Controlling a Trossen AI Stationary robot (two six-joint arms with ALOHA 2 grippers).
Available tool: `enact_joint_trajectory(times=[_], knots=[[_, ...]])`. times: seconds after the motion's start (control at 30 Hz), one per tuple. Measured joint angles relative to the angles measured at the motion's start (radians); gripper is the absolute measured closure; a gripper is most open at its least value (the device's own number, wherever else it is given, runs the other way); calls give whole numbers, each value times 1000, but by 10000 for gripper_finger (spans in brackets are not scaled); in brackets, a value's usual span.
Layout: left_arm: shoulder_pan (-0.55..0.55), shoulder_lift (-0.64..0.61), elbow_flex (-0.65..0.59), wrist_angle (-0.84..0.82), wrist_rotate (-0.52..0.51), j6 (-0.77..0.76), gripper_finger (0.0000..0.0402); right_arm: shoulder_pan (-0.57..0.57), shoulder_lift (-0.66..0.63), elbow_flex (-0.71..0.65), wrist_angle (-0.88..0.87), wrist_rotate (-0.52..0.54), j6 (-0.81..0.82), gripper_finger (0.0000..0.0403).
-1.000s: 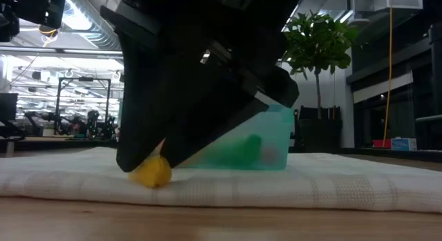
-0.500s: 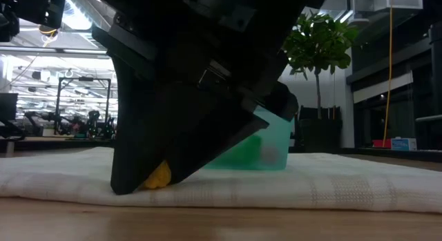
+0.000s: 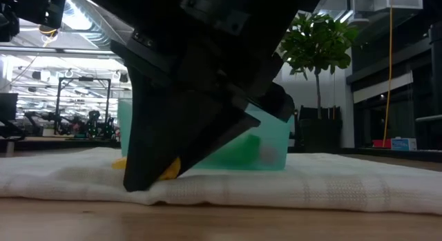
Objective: Pick and placing Produce into tupperware
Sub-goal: Put the yellow corn into the blue bin
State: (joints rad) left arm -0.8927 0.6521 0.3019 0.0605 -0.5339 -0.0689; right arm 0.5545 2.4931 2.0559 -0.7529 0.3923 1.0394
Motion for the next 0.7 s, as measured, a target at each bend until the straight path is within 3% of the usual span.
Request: enact_joint_trajectory(times=[0.17, 0.7], knots=[[0, 0, 0, 0, 0, 0, 128, -2, -1, 0, 1, -32, 0, 360], [0, 0, 0, 0, 0, -1, 128, -8, -1, 1, 27, -60, -56, 286]])
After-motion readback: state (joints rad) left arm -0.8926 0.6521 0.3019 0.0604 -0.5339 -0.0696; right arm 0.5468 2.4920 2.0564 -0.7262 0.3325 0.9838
